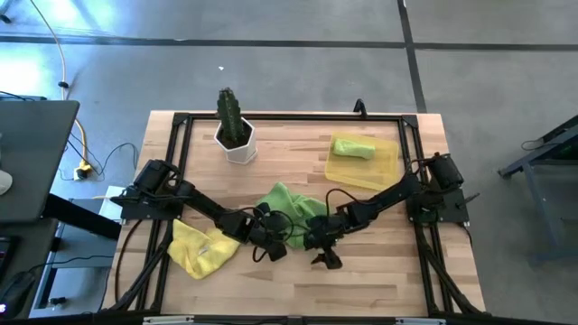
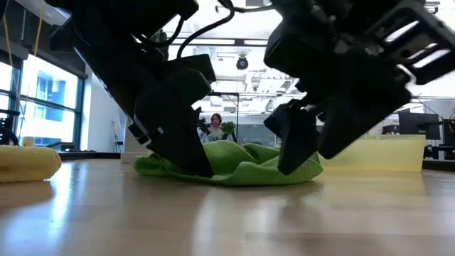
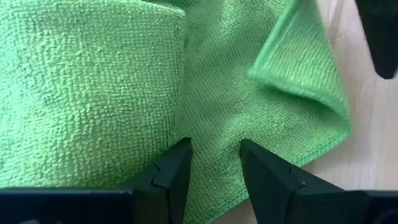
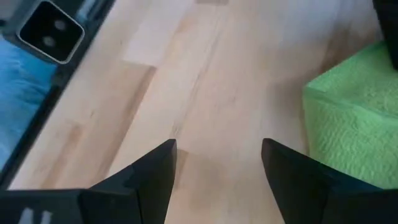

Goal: Roll microfiber towels into tight, uniform cylinder then place into a basket
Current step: Fold the green microfiber cloth

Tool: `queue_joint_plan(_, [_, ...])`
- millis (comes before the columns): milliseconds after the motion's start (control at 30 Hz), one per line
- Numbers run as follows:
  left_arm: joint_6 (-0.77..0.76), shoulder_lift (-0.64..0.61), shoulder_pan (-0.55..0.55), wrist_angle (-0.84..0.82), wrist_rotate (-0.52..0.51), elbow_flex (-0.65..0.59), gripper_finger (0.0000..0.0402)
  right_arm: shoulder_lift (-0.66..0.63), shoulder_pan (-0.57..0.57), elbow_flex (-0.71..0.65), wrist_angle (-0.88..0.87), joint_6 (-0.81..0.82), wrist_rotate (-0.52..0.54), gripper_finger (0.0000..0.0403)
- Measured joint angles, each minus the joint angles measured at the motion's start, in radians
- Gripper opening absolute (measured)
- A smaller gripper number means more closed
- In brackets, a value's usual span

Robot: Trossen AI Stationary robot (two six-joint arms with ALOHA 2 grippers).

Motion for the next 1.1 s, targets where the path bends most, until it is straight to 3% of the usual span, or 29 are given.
queue_joint_plan(67, [0.0, 0.0, 0.0, 0.001, 0.0, 0.0, 0.013, -0.005, 0.008, 0.0, -0.003, -0.009, 0.076, 0.0227])
queue_joint_plan(267, [-0.007, 0.002, 0.0, 0.009, 0.0, -0.001, 0.013, -0.011, 0.011, 0.0, 0.016, -0.034, 0.455, 0.0227])
queue_joint_plan(333, [-0.008, 0.002, 0.0, 0.009, 0.0, -0.001, 0.013, -0.01, 0.007, -0.001, 0.013, -0.035, 0.503, 0.0227])
queue_joint_plan(567, [-0.008, 0.002, 0.0, 0.01, 0.001, -0.002, 0.013, 0.011, -0.005, -0.001, -0.036, 0.052, 0.291, 0.0227])
queue_joint_plan(833, [-0.01, 0.002, 0.0, 0.01, 0.004, -0.002, 0.013, -0.001, 0.063, -0.001, -0.02, 0.004, 0.058, 0.0227])
queue_joint_plan(1000, [-0.01, 0.002, 0.0, 0.01, 0.004, -0.002, 0.013, -0.001, 0.112, -0.001, -0.017, -0.076, 0.047, 0.0227])
queue_joint_plan(1100, [-0.011, 0.002, 0.0, 0.01, 0.004, -0.002, 0.013, -0.001, 0.127, -0.001, -0.016, -0.088, 0.105, 0.0227])
